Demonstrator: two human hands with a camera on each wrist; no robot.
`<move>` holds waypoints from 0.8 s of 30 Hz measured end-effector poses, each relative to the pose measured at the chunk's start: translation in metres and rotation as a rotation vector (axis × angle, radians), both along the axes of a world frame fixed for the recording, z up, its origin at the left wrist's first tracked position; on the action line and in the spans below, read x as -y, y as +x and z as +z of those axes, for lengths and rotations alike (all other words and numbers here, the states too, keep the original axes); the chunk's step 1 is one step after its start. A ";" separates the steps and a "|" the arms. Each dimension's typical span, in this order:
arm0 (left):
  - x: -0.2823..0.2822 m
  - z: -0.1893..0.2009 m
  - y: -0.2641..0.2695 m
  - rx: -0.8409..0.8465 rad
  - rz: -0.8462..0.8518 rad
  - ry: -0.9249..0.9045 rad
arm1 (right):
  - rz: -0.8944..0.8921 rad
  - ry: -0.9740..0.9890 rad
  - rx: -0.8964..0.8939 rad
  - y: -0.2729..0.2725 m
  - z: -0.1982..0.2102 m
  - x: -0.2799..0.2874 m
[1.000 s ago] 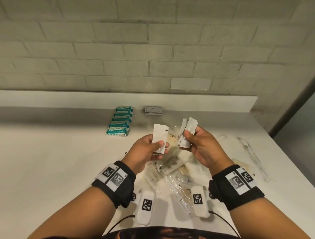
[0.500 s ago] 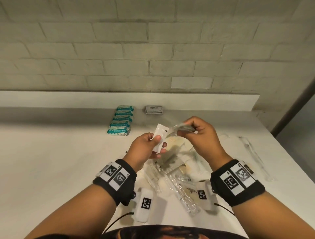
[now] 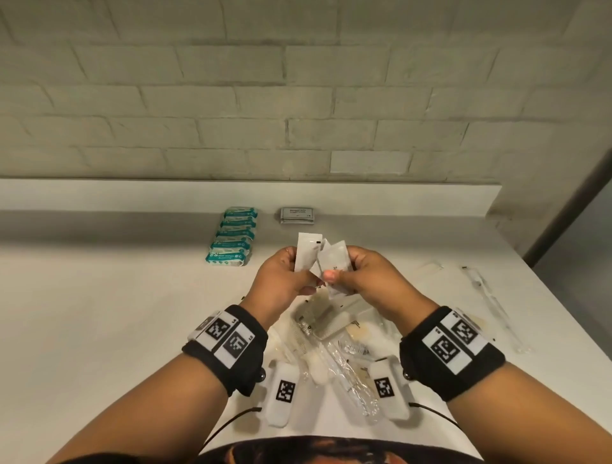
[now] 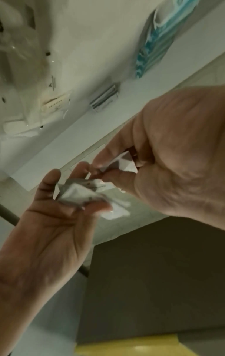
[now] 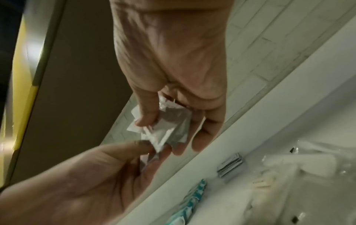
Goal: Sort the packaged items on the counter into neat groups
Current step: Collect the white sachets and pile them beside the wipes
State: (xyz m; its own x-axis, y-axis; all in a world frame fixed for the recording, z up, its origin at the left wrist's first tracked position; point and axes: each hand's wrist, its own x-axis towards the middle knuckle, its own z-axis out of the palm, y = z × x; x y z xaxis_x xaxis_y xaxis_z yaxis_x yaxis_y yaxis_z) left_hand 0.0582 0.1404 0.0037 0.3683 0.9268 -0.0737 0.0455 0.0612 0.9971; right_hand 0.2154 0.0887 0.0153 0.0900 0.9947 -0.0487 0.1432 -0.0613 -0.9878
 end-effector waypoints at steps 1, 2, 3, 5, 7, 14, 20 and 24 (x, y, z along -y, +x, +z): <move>0.001 0.000 0.001 -0.019 -0.017 0.029 | -0.026 0.008 0.004 0.000 -0.001 -0.001; 0.002 -0.002 0.000 -0.040 -0.032 0.057 | -0.060 0.023 -0.001 0.000 -0.002 0.000; 0.001 -0.004 -0.002 -0.064 -0.036 0.084 | -0.097 0.030 -0.022 0.003 -0.002 0.000; -0.005 -0.006 -0.008 -0.159 -0.003 0.196 | -0.186 0.023 -0.131 0.011 0.000 0.001; -0.012 -0.008 -0.018 -0.326 0.028 0.462 | -0.224 0.015 -0.265 0.019 0.006 0.001; -0.023 -0.004 -0.020 -0.574 0.088 1.268 | 0.003 -0.160 -0.398 0.001 0.018 0.001; -0.011 -0.006 -0.006 -0.340 0.140 1.010 | 0.061 -0.157 -0.431 -0.027 0.005 0.005; -0.005 0.000 -0.010 0.033 -0.042 0.342 | -0.044 -0.097 -0.397 -0.025 0.007 0.005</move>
